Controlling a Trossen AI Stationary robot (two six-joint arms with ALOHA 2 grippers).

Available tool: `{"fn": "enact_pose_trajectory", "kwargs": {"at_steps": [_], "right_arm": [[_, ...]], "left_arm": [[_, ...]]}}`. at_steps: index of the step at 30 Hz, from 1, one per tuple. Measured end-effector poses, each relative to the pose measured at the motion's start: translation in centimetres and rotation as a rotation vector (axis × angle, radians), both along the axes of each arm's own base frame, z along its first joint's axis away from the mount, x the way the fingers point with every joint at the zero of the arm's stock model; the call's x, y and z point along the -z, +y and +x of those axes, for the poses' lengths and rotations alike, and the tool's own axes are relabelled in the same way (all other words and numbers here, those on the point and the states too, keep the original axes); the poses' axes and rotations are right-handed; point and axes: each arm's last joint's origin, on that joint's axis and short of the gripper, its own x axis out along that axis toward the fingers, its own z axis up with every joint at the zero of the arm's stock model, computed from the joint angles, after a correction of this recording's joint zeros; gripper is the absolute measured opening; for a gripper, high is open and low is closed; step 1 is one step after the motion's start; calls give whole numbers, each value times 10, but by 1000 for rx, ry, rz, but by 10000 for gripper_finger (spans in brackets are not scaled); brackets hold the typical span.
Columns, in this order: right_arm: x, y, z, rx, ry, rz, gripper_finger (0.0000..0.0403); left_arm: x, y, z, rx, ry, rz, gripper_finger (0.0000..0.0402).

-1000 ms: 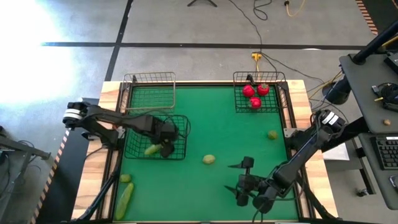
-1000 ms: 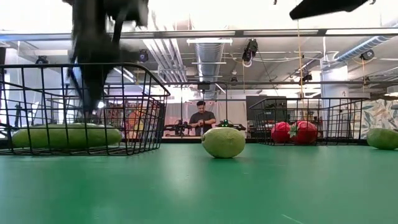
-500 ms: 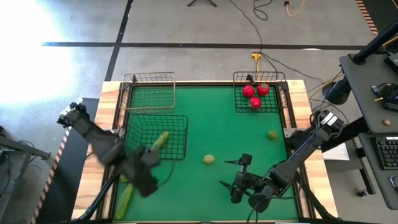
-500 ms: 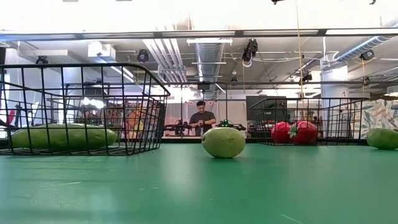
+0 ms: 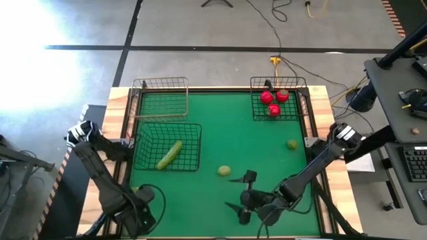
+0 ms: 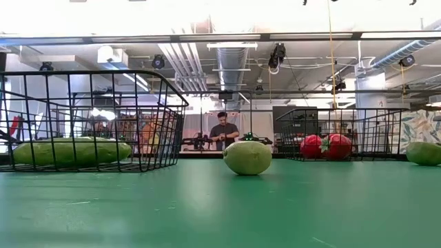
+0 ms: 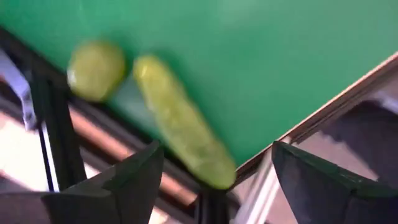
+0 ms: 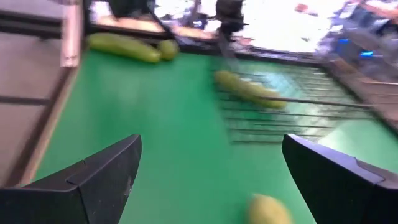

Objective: Sort produce into baskets
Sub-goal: Put the cucumber into the left black metal wire basket

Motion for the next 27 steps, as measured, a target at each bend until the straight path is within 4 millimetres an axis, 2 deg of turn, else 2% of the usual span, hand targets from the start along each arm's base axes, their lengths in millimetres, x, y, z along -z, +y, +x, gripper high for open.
{"fn": "enact_pose_trajectory", "kwargs": {"at_steps": [5, 10, 15, 21, 27], "right_arm": [[23, 10, 9, -57, 26, 50, 382], [41, 15, 13, -57, 50, 99, 382], [41, 19, 15, -83, 58, 134, 382], [33, 21, 19, -99, 43, 127, 382], [29, 21, 21, -104, 39, 109, 382]], "left_arm": [[30, 4, -4, -55, 131, -51, 278], [58, 11, -8, -129, 153, -52, 278], [78, 20, -15, -172, 231, -21, 278], [93, 19, -13, -132, 175, -76, 278], [107, 27, -22, -153, 230, -46, 271]]}}
